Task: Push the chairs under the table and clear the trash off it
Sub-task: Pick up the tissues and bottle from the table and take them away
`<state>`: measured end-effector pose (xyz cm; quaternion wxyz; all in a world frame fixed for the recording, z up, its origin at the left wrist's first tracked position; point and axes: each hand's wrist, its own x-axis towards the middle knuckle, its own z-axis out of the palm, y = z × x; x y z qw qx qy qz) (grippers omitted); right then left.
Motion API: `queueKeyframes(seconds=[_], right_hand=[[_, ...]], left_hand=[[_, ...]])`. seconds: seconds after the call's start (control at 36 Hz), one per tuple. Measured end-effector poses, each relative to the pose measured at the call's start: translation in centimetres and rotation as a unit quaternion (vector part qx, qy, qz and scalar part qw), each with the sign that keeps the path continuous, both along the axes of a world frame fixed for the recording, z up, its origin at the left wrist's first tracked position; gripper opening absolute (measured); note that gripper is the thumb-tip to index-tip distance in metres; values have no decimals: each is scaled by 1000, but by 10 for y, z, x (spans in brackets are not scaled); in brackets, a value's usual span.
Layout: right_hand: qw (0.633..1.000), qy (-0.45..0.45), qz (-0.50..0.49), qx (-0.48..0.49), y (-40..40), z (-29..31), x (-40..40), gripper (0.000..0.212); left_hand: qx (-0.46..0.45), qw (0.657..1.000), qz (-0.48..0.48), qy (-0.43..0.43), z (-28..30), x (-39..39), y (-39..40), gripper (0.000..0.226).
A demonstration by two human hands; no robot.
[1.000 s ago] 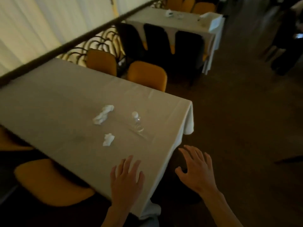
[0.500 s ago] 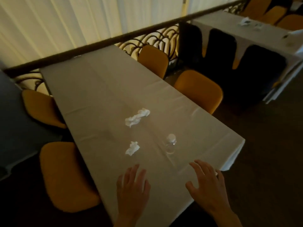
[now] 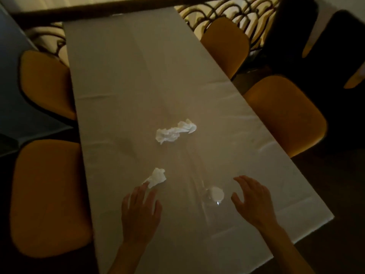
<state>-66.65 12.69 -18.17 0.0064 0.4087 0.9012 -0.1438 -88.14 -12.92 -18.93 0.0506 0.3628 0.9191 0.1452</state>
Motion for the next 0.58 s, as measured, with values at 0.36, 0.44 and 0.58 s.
queueKeyframes(seconds=[0.36,0.44,0.58], right_hand=[[993,-8,117,20,63,-87,-127,61],[994,-31,108,-11,58,-104,-135,62],[993,-61,99,-2,54,-120,-129,61]], left_hand=[[-17,999,23,13,-57,-39,61,48],[-23,999,25,4,-65,-43,64,48],[-9,999,25,-18,-76,-48,67,48]])
